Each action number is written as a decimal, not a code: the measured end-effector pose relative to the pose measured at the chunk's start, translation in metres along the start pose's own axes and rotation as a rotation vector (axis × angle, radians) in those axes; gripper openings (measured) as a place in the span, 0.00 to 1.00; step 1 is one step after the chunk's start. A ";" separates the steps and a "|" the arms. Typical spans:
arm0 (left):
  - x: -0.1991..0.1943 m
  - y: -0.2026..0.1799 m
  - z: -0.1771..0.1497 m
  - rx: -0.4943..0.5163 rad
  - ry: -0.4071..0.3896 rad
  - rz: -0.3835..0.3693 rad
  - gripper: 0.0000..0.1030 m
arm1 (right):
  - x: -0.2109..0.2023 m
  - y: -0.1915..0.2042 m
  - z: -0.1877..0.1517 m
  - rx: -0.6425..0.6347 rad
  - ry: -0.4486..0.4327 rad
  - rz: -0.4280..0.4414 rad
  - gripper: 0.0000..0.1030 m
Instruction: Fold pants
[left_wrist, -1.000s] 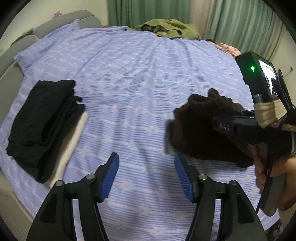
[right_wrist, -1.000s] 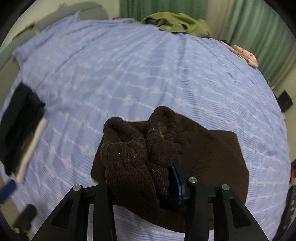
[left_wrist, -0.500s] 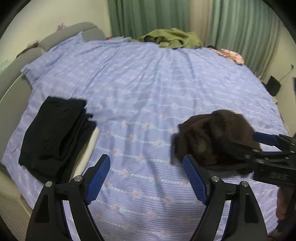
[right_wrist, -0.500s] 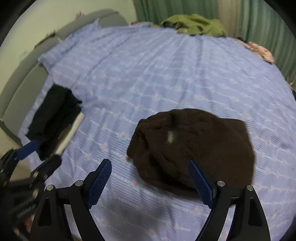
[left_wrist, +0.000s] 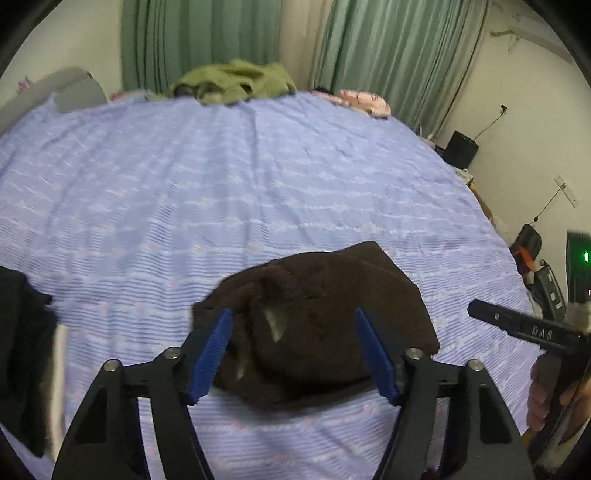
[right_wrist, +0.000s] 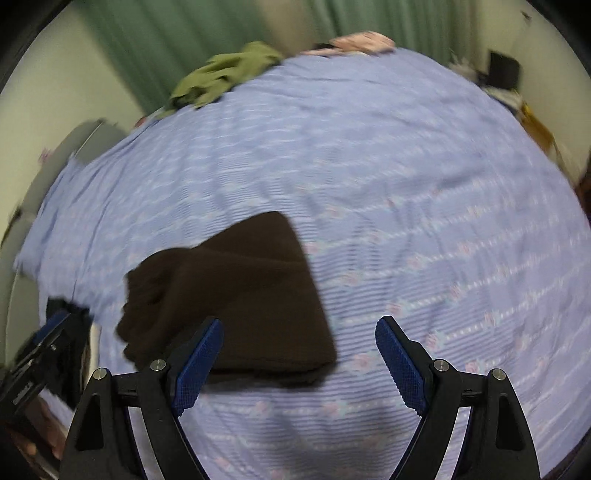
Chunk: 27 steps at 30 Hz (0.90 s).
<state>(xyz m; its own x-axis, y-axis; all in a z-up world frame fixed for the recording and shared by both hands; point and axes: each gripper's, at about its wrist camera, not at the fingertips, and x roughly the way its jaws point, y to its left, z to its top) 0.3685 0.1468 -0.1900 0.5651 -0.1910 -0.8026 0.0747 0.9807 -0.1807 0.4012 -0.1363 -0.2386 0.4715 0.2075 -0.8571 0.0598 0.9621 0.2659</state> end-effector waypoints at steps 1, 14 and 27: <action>0.011 0.000 0.004 -0.008 0.023 -0.013 0.56 | 0.005 -0.007 0.001 0.019 0.003 -0.002 0.83; 0.095 0.017 0.006 -0.248 0.251 -0.086 0.21 | 0.052 -0.032 -0.004 0.047 0.093 0.050 0.83; 0.021 0.047 -0.037 -0.262 0.153 -0.029 0.27 | 0.043 0.003 -0.012 -0.081 0.087 0.087 0.83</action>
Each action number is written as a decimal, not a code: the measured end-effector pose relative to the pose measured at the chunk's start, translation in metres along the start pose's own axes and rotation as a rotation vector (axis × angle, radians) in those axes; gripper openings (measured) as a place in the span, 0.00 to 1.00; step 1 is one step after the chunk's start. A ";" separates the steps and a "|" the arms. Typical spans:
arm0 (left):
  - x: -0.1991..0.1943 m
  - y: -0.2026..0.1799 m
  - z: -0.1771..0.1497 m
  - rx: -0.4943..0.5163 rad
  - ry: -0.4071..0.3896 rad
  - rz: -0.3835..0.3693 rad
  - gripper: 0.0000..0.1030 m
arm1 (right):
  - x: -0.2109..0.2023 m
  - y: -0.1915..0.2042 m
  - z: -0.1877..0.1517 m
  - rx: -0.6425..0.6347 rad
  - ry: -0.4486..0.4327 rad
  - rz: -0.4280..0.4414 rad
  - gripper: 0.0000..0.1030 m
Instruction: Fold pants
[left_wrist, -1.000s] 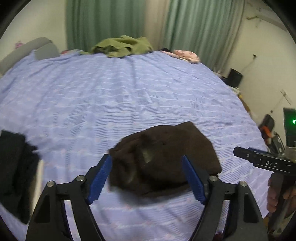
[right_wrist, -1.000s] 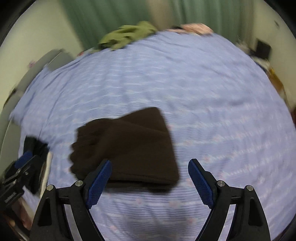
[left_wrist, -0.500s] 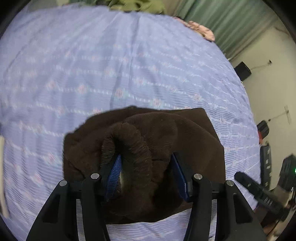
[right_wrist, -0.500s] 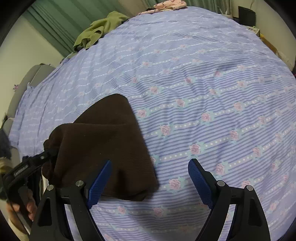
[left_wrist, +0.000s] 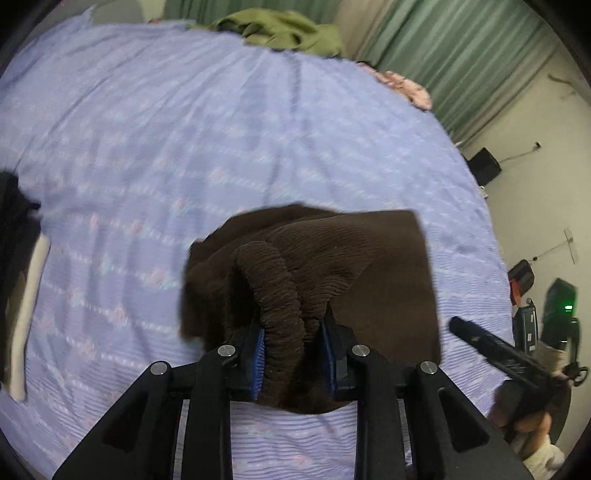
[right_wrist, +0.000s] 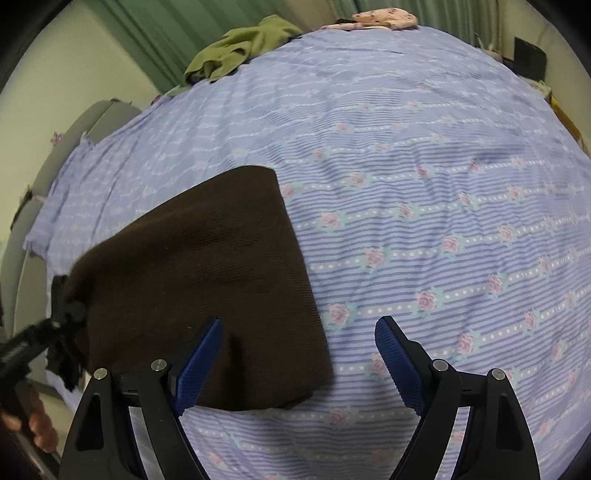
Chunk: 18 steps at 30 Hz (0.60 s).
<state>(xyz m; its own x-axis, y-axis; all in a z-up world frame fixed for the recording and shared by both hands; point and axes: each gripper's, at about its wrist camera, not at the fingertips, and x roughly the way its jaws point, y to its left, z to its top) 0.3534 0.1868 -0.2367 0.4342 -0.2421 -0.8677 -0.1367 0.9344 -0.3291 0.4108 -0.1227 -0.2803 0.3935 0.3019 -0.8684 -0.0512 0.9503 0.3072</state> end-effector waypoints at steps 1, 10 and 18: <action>0.006 0.007 -0.002 -0.018 0.011 0.007 0.31 | 0.002 0.003 -0.001 -0.009 0.007 -0.002 0.83; 0.034 0.028 -0.005 -0.008 0.035 0.066 0.63 | 0.023 0.009 -0.011 -0.049 0.066 -0.033 0.83; 0.069 0.054 -0.012 -0.178 0.115 -0.049 0.61 | 0.037 0.003 -0.012 -0.049 0.089 -0.048 0.83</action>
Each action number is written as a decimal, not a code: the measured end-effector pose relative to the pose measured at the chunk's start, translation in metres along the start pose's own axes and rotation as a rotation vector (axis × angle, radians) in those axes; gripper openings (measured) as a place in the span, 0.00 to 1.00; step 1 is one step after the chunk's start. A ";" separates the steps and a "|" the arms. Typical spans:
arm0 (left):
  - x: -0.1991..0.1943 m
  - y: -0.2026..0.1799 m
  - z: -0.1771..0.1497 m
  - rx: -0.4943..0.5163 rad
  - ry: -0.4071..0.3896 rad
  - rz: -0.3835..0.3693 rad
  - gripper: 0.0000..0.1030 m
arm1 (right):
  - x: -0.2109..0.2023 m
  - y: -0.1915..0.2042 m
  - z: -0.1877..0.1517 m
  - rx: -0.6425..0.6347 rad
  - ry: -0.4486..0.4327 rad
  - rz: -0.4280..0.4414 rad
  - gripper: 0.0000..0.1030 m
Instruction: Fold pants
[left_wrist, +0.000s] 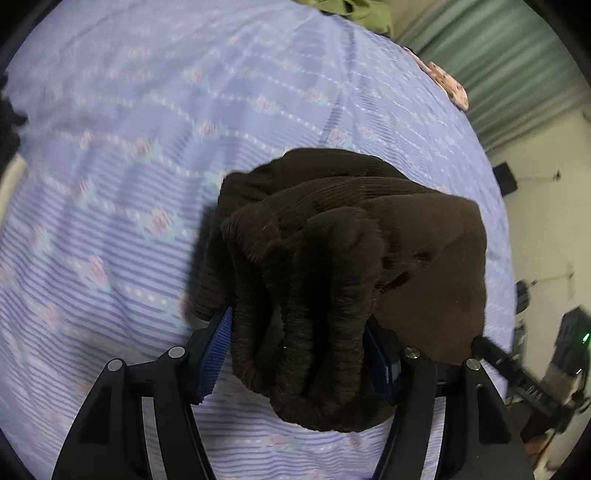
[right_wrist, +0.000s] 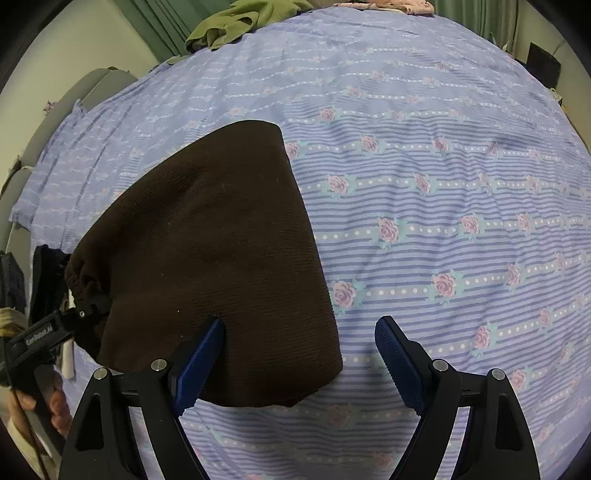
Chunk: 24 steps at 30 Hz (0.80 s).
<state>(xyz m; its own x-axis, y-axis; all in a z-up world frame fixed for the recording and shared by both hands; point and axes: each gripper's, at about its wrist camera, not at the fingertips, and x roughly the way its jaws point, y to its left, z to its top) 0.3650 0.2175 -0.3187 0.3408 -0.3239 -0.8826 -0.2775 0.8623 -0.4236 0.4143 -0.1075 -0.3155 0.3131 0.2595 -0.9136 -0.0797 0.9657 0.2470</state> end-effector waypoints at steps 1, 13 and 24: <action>0.001 0.000 0.000 -0.011 0.005 -0.006 0.56 | 0.001 -0.001 0.001 0.002 0.001 -0.002 0.83; -0.062 -0.059 0.015 0.330 -0.164 0.077 0.33 | 0.002 -0.008 -0.001 0.054 0.006 0.047 0.83; -0.020 -0.009 0.037 0.203 -0.038 0.100 0.60 | -0.008 0.028 0.001 -0.067 -0.049 -0.024 0.83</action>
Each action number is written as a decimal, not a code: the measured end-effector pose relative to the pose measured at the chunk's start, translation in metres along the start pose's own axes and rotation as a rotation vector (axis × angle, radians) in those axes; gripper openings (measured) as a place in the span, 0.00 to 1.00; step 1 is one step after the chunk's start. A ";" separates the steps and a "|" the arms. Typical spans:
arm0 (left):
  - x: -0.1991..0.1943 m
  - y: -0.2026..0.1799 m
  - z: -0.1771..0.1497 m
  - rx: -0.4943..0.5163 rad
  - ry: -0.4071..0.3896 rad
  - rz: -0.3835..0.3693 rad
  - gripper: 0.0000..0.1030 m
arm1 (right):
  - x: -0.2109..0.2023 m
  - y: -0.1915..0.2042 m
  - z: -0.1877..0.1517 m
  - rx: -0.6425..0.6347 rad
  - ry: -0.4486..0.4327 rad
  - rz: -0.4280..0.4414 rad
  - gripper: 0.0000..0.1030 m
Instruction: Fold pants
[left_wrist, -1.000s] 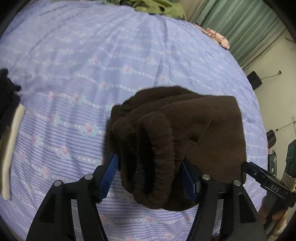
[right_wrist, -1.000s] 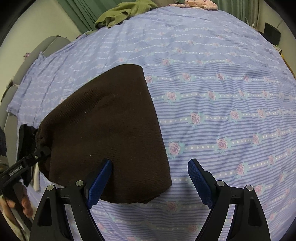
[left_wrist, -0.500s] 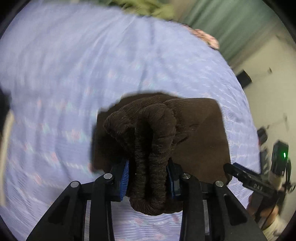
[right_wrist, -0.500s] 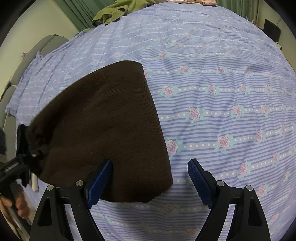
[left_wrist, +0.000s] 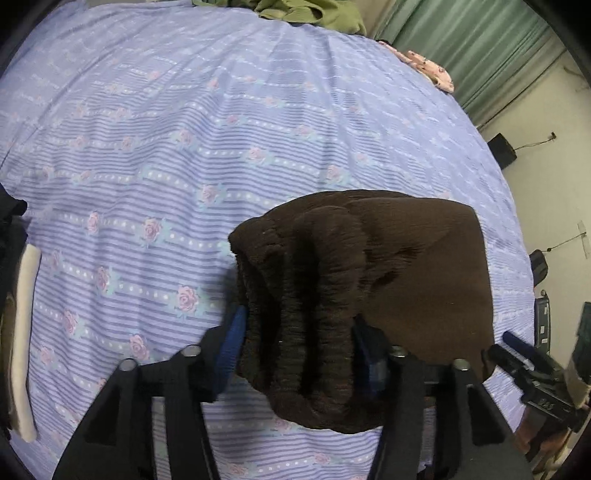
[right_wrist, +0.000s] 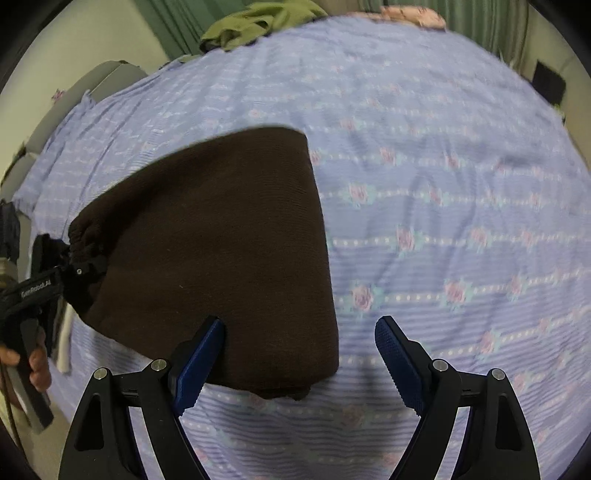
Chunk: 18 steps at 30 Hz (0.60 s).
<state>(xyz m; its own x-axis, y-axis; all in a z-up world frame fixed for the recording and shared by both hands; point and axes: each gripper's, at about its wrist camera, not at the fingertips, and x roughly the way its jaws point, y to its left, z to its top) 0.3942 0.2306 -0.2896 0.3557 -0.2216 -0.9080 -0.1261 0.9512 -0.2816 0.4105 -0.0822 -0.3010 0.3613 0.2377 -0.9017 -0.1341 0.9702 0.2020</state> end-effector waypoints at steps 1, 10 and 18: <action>0.001 -0.001 0.001 0.009 0.004 0.011 0.64 | -0.003 0.002 0.002 -0.010 -0.017 -0.006 0.83; 0.017 0.013 0.004 -0.004 0.034 -0.030 0.77 | 0.009 -0.006 0.040 -0.031 -0.084 -0.049 0.83; 0.033 0.019 0.004 -0.020 0.042 -0.100 0.79 | 0.042 -0.013 0.048 -0.061 -0.057 -0.026 0.83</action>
<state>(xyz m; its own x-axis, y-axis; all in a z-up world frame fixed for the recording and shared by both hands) 0.4070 0.2425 -0.3242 0.3282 -0.3247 -0.8870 -0.1107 0.9194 -0.3775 0.4717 -0.0822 -0.3229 0.4169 0.2161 -0.8829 -0.1796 0.9718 0.1530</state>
